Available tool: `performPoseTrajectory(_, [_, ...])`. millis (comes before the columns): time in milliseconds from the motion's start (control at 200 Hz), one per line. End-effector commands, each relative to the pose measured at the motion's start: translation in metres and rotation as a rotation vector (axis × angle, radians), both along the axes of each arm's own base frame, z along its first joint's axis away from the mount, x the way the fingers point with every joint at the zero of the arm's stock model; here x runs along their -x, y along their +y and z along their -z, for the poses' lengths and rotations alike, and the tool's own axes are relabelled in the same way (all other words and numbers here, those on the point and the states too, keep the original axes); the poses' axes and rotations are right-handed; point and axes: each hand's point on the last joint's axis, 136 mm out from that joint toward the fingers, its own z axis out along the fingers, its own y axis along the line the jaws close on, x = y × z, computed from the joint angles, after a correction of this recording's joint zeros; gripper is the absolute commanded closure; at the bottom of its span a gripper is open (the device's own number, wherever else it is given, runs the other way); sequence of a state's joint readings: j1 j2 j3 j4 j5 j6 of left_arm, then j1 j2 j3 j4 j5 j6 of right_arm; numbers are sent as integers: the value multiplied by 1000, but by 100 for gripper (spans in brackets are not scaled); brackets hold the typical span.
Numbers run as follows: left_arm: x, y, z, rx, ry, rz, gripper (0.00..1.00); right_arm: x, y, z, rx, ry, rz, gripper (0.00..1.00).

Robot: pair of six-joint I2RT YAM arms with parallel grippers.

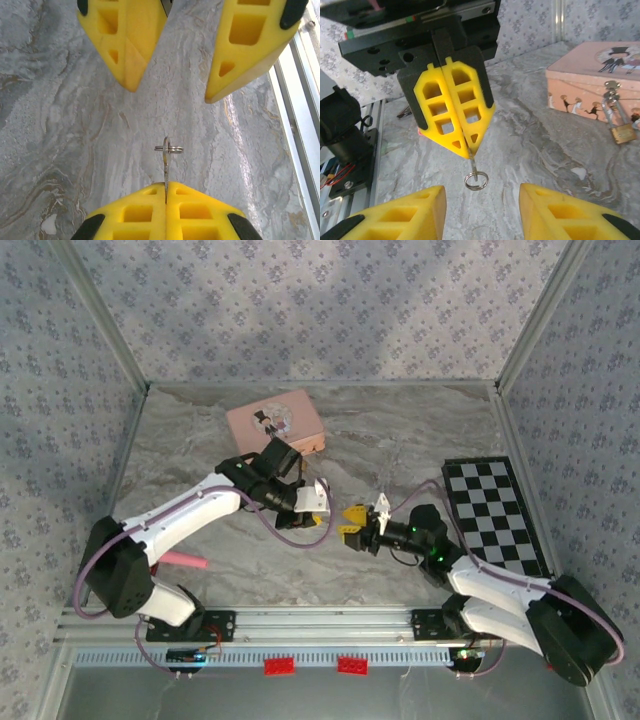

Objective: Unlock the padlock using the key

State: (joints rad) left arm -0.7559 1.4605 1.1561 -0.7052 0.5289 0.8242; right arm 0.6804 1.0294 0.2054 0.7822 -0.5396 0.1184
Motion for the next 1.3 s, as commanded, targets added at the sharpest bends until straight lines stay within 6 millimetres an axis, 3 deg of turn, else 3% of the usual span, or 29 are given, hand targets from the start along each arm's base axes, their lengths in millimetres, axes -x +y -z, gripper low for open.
performPoseTrajectory(0, [8,1,-7,-31,3,40,100,8,10,-6,-28,-21,-63,57])
performPoseTrajectory(265, [12,-1,-6,-35,-1,56,100,10,29,-7,-39,-11,-115,58])
performPoseTrajectory(665, [16,-2,-4,-37,3,71,100,8,31,-6,-36,-5,-109,58])
performPoseTrajectory(1044, [16,-2,-2,-37,-1,71,100,13,36,-7,-24,18,-156,77])
performPoseTrajectory(1294, [16,-2,-7,-24,-31,65,100,15,34,0,1,34,-166,79])
